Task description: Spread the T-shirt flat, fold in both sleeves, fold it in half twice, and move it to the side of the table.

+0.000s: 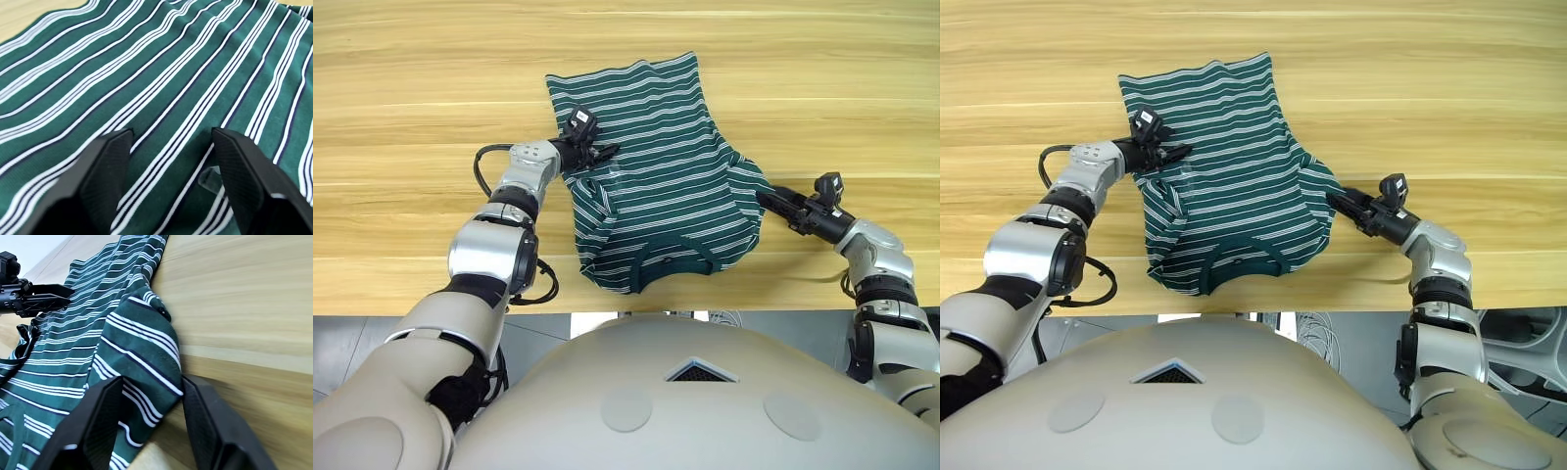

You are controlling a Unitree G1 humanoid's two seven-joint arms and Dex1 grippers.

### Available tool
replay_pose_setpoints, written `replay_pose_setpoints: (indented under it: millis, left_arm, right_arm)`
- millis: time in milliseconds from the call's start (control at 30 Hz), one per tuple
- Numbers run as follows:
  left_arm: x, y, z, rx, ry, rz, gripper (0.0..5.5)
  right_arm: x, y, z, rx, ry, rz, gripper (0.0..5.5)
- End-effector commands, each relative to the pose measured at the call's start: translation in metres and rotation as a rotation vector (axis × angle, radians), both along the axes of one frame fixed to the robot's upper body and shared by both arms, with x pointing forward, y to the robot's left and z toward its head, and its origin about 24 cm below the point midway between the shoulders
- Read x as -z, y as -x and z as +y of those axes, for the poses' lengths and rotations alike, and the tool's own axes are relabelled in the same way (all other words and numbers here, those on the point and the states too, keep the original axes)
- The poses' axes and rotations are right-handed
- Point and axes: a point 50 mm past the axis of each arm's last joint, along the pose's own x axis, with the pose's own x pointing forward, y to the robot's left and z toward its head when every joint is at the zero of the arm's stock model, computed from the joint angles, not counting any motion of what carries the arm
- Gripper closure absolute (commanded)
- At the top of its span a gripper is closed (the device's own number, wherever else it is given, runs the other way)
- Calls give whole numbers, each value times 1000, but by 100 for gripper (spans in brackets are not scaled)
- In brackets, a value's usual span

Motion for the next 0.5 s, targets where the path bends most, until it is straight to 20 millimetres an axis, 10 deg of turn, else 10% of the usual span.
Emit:
replay_pose_setpoints:
  millis: [33,300,500]
  left_arm:
    - [2,1,-1,14,-13,13,260]
    - [2,1,-4,20,-9,11,260]
    - [2,2,-5,18,-6,13,260]
  right_arm:
    - [2,-1,8,-24,-9,14,377]
    - [-3,-7,6,12,-18,-19,541]
    - [-11,-10,9,-25,-26,-79,548]
